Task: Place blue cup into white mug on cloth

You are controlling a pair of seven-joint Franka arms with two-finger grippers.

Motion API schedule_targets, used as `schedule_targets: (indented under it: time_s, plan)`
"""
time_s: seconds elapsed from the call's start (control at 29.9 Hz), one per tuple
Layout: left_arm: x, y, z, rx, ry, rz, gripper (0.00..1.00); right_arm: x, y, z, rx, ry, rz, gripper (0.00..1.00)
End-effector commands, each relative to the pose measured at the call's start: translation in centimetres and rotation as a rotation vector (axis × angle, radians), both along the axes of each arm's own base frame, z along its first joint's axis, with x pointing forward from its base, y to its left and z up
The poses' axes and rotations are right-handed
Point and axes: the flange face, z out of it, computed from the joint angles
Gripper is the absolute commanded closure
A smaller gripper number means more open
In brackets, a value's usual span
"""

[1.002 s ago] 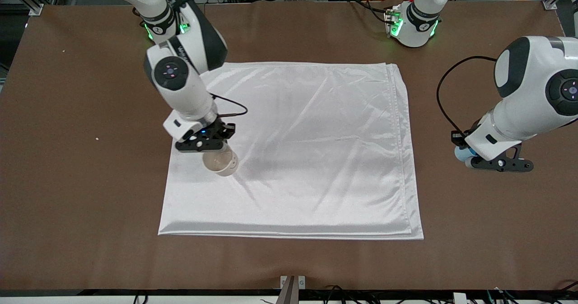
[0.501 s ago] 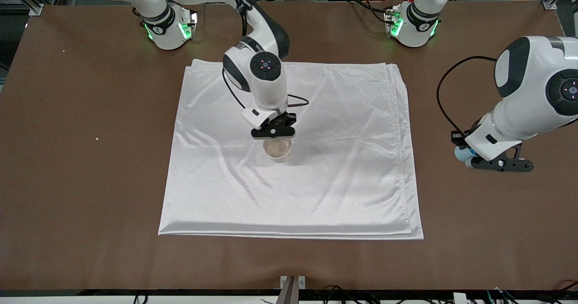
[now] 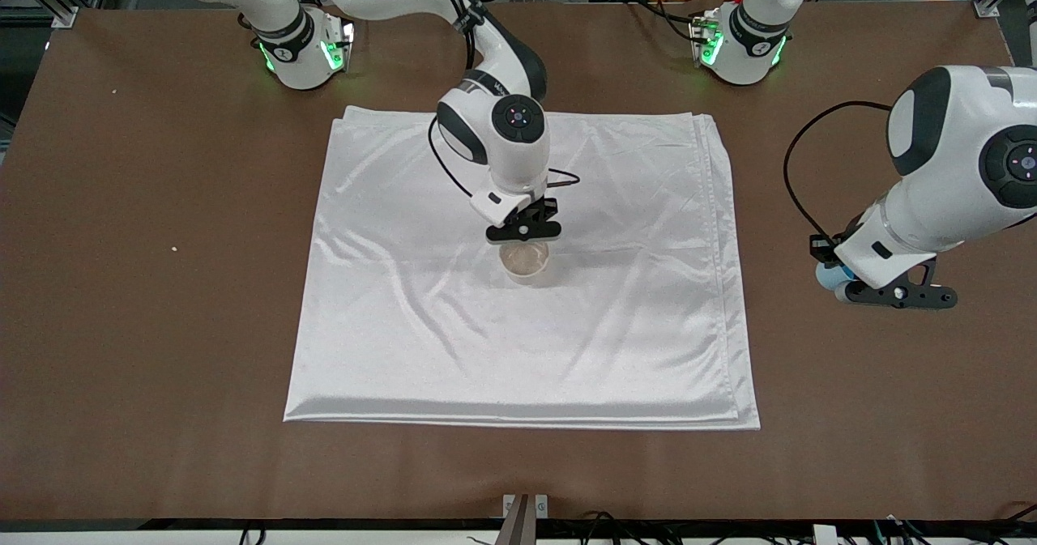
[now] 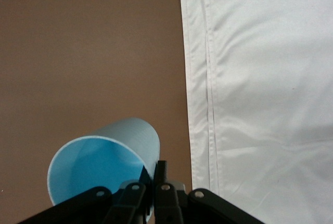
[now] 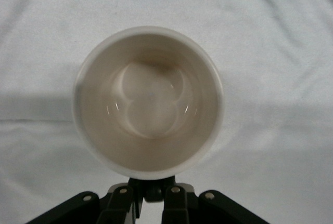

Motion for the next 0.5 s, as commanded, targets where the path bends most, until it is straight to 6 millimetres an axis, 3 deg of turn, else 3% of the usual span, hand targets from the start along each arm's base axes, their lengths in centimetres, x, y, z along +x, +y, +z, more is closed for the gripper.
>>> schedule_targets:
  time_s: [0.0, 0.47]
  plan:
    - [0.4, -0.1, 0.4, 0.024, -0.013, 0.000, 1.00, -0.6, 2.2, -0.7, 0.017, -0.031, -0.006, 1.00]
    - [0.4, -0.2, 0.7, 0.020, -0.019, -0.002, 1.00, -1.2, 2.8, -2.4, 0.009, -0.036, 0.009, 0.98]
